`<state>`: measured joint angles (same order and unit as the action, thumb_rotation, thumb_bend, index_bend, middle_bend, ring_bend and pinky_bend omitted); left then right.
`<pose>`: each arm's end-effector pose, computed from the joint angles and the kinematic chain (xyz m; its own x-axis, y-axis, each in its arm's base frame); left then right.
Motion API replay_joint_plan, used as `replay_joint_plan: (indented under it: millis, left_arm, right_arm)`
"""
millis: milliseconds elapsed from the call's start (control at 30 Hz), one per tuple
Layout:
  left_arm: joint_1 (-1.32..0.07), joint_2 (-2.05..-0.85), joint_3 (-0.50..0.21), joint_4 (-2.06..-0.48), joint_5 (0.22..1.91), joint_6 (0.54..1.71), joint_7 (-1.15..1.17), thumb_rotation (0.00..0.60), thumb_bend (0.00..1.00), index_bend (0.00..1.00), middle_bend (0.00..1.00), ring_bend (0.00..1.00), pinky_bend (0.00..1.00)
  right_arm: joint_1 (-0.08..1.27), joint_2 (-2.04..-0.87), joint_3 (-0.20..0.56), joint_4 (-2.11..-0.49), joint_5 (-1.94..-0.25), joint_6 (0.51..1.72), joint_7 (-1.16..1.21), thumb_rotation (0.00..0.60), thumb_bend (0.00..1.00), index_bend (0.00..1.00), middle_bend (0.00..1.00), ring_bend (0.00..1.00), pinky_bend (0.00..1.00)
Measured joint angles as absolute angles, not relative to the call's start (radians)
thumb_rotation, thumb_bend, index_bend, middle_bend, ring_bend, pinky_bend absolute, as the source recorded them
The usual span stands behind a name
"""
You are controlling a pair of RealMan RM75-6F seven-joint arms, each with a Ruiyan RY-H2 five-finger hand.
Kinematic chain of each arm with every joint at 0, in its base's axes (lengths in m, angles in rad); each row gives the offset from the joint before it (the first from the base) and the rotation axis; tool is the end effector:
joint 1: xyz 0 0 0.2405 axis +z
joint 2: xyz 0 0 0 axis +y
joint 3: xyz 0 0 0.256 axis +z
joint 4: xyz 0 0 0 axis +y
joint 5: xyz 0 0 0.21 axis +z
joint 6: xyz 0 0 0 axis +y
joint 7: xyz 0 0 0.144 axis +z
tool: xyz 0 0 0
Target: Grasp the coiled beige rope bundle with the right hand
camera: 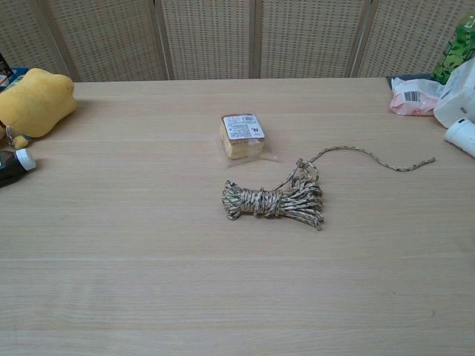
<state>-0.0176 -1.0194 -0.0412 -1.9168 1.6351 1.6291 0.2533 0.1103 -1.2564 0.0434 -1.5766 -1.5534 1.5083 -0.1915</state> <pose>-0.2443 0.1553 0.1805 0.4343 -0.1209 0.8926 0.8936 -0.0671 -0.4439 -0.2916 -0.1863 0.1179 0.4780 0.0308 0.8778 -0.8739 -0.0835 0.4788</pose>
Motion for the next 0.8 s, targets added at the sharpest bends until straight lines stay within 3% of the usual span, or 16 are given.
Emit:
replay_joint_plan:
  millis: [400, 800]
  left_arm:
    - [-0.018, -1.001, -0.044, -1.946, 1.620, 1.619, 0.255, 0.600, 0.00, 0.16, 0.00, 0.00, 0.00]
    - [-0.034, -1.023, -0.075, -1.898, 1.538, 1.596, 0.247, 0.600, 0.00, 0.17, 0.00, 0.00, 0.00]
  right_arm:
    - [0.163, -1.292, 0.041, -1.606, -1.537, 1.389, -0.247, 0.599, 0.00, 0.00, 0.00, 0.00, 0.00]
    - [0.343, -1.559, 0.113, -1.594, -1.359, 1.136, -0.475, 0.600, 0.00, 0.00, 0.00, 0.00, 0.00]
